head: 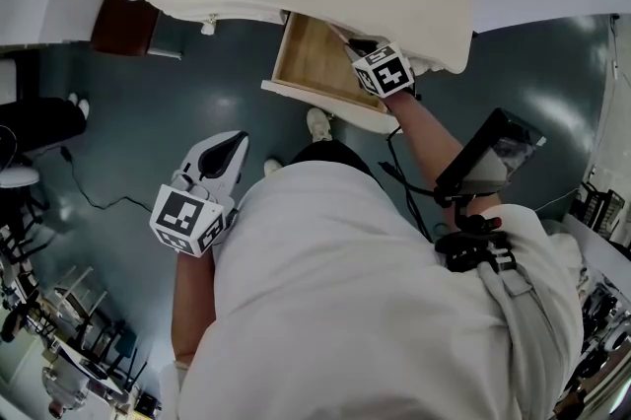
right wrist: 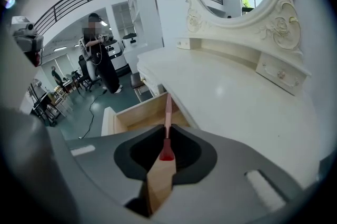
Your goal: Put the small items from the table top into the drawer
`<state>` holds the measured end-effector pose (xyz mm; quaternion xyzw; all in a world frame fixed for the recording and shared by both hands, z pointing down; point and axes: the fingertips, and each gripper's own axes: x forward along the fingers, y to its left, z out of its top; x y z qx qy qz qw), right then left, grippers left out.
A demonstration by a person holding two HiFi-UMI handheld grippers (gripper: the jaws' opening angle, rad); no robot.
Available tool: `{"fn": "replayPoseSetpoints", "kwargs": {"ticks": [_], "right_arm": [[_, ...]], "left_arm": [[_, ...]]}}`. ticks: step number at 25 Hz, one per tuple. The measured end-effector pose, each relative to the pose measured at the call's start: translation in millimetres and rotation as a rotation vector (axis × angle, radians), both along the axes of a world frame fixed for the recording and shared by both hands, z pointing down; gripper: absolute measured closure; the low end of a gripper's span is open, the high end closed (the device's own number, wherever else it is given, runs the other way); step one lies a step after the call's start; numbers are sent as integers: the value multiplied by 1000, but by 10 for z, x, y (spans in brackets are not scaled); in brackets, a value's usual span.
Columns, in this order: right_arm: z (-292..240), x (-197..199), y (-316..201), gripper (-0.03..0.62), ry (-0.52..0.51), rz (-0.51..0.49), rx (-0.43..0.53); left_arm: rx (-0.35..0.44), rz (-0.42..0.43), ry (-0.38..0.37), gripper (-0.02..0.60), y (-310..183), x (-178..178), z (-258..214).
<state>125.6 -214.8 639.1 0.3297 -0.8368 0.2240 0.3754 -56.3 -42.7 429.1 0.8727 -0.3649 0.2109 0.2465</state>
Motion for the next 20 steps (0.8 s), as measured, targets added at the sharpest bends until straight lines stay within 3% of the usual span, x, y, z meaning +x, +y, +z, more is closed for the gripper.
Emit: {"fn": "replayPoseSetpoints", "kwargs": {"ticks": [7, 20], "right_arm": [[182, -162, 175, 549, 24, -64, -25], [584, -140, 255, 549, 84, -92, -93]], "left_arm": [[-7, -29, -6, 581, 70, -7, -47], [-39, -103, -26, 581, 327, -21, -194]]}}
